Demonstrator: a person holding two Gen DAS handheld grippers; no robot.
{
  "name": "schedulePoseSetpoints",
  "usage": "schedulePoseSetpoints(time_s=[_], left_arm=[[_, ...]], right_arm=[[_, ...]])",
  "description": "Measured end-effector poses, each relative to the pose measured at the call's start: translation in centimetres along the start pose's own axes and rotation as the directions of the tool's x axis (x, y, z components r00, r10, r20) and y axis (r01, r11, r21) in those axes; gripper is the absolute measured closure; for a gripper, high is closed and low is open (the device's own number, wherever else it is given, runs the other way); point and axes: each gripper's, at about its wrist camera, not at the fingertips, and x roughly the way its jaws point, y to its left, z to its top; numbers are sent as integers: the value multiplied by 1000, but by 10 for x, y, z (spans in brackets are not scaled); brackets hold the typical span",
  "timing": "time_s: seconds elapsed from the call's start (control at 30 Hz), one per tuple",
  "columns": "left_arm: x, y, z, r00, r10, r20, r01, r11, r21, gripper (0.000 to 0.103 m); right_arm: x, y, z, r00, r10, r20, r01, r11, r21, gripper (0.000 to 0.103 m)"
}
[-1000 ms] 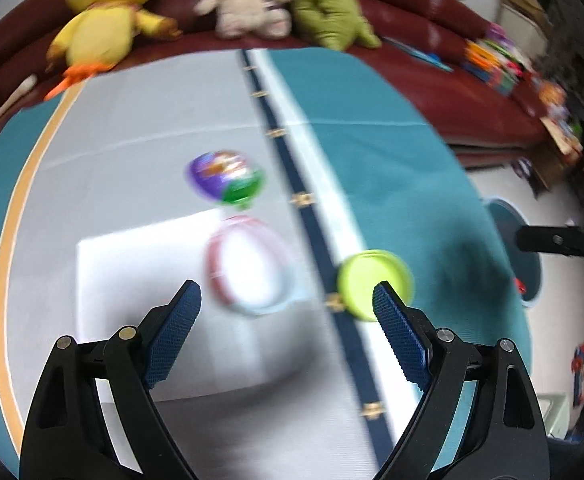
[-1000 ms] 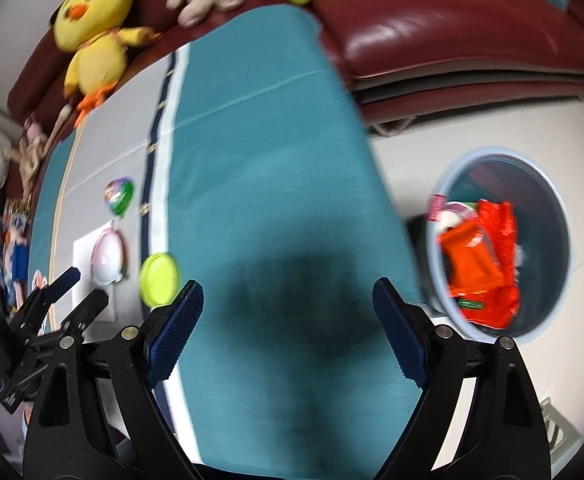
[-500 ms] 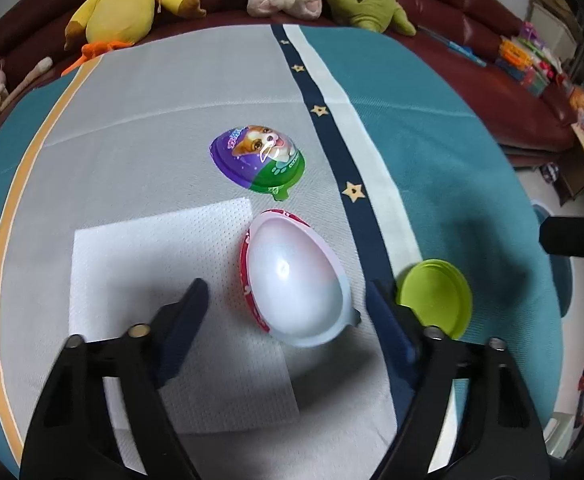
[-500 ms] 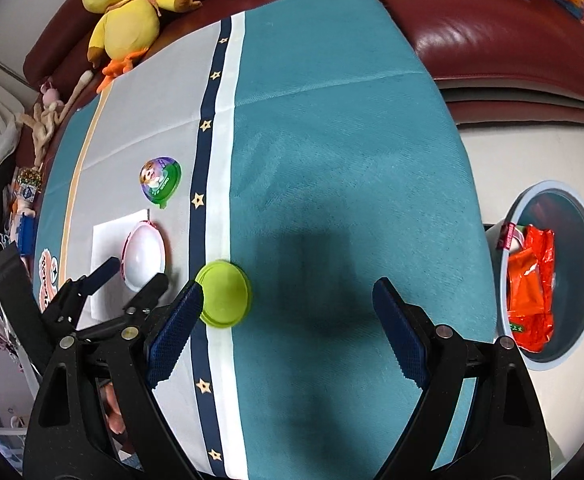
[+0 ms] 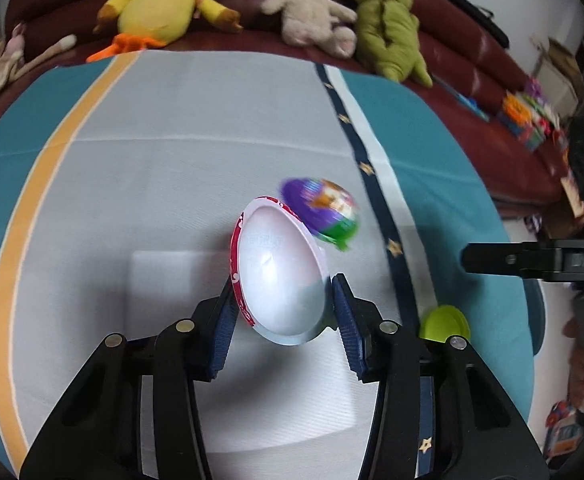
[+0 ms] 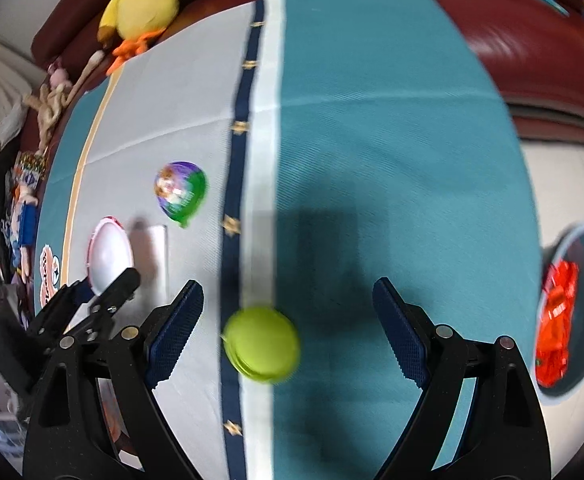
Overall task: Collect trash
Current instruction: 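Grasp the white egg shell with the left tool while the right tool grasps the purple toy egg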
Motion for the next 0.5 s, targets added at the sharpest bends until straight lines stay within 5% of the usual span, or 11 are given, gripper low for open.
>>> schedulePoseSetpoints(time_s=[0.3, 0.5], left_arm=[[-13, 47, 12, 999, 17, 29, -14, 997, -79, 56], [-15, 64, 12, 999, 19, 29, -16, 995, -103, 55]], right_arm=[[41, 72, 42, 1000, 7, 7, -6, 985, -175, 21], [66, 101, 56, 1000, -23, 6, 24, 963, -268, 41]])
